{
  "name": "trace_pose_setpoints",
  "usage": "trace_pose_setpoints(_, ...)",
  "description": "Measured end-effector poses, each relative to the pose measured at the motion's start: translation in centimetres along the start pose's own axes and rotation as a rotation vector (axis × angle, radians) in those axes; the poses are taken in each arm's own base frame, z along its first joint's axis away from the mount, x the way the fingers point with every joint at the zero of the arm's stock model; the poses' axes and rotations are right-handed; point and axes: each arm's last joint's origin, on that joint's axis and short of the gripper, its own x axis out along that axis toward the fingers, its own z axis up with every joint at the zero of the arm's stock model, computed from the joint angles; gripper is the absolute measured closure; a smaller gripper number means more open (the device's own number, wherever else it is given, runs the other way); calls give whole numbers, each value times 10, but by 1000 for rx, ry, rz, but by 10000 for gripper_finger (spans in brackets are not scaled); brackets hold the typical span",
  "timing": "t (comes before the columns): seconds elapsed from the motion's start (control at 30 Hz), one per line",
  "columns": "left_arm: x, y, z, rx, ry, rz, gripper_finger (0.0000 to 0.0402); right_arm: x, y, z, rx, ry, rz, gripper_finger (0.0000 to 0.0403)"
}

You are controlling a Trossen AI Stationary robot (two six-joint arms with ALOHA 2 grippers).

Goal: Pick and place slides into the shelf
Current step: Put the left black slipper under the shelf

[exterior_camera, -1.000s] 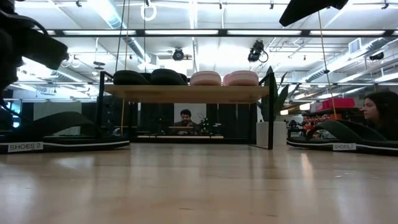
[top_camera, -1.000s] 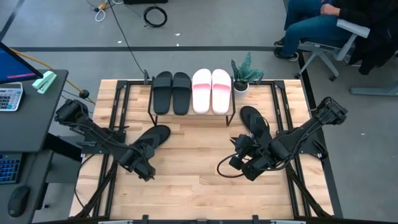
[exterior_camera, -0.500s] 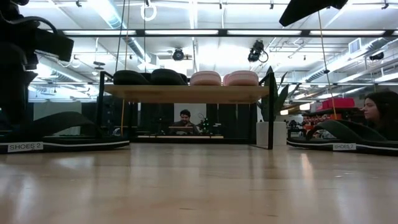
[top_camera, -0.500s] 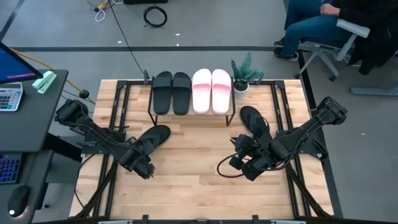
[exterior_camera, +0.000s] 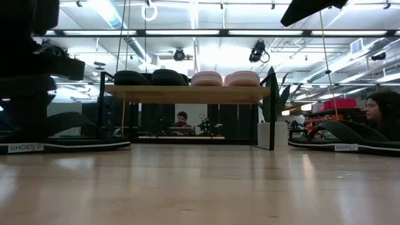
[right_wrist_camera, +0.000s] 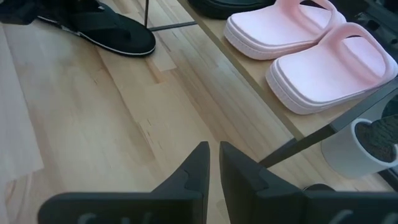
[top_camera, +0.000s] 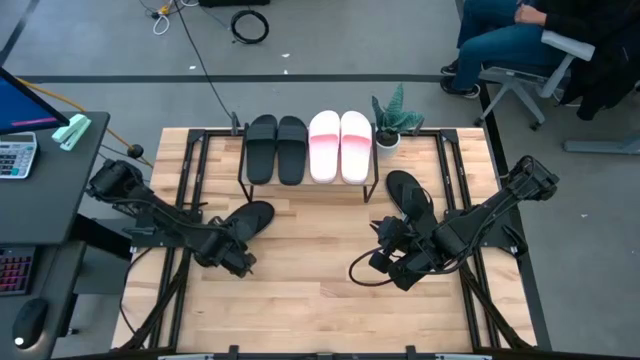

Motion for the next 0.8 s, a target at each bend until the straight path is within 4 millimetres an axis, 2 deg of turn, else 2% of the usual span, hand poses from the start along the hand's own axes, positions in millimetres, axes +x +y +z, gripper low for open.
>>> trace_pose_setpoints(0.13,-13,-16,10,-47,-43,-91,381,0,0,0,-19,0,0,360)
trace_pose_setpoints(0.17,-17,-21,14,-60,-60,-124,388,0,0,0,-28,0,0,360)
trace_pose_setpoints(0.33,-40,-38,40,-109,-278,-194,382,0,0,0,-34,0,0,360)
trace_pose_setpoints(0.47,-46,-41,67,-148,-398,-199,393,0,0,0,-25,0,0,360)
trace_pose_setpoints(0.63,-38,-40,100,-235,-455,-241,386,0,0,0,-25,0,0,360)
trace_pose_setpoints(0.8,-11,-44,109,-270,-363,-241,391,0,0,0,-21,-1,2,360)
